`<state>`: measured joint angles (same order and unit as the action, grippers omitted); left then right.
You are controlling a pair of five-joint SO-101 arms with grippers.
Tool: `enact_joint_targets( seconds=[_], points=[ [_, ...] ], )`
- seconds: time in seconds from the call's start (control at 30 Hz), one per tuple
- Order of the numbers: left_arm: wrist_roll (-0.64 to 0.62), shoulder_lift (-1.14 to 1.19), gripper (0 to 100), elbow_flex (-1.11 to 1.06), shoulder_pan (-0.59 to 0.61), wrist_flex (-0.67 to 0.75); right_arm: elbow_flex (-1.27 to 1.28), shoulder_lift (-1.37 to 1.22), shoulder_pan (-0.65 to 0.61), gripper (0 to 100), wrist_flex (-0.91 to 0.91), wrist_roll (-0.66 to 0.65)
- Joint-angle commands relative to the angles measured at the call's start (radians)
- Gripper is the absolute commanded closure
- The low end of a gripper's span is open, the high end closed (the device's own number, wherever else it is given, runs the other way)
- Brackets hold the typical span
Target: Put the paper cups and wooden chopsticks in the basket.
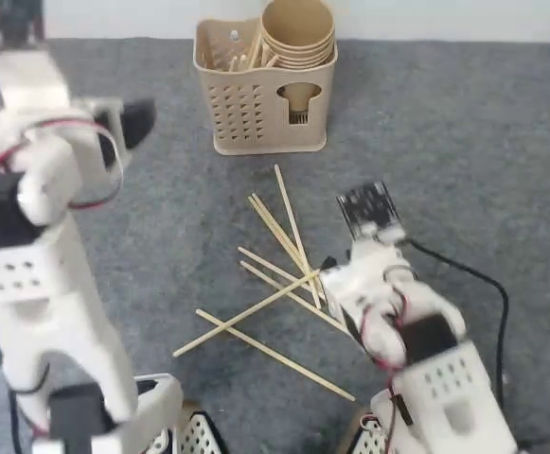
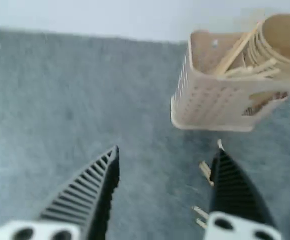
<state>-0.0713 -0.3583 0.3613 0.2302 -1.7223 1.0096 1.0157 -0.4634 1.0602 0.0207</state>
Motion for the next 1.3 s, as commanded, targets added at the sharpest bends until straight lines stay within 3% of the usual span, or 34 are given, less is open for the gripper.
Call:
enact_joint_targets(
  seconds=[0.0,0.1,0.3,0.53,0.77,1.0,1.27],
  points=[
    [-0.008,-0.129,71,-0.222,0.006,0.048,-0.152,-0.231,-0.001,87.4,-0.018,0.017],
    [-0.008,-0.215,71,-0.453,0.006,0.149,-0.201,-0.38,-0.025,86.2,-0.07,0.023],
    [-0.012,-0.428,71,-0.886,0.044,0.351,-0.273,-0.608,-0.073,70.5,-0.17,0.029],
    [0.041,-0.575,71,-1.233,0.16,0.45,-0.422,-0.855,-0.082,79.4,-0.265,0.023],
    [0.086,-0.577,71,-1.379,0.196,0.552,-0.609,-1.106,-0.084,80.0,-0.255,0.021],
    [0.086,-0.577,71,-1.417,0.192,0.606,-0.592,-1.141,-0.147,80.1,-0.265,0.02],
    [0.086,-0.577,71,-1.419,0.192,0.603,-0.606,-1.196,-0.12,80.2,-0.26,-0.048]
  ],
)
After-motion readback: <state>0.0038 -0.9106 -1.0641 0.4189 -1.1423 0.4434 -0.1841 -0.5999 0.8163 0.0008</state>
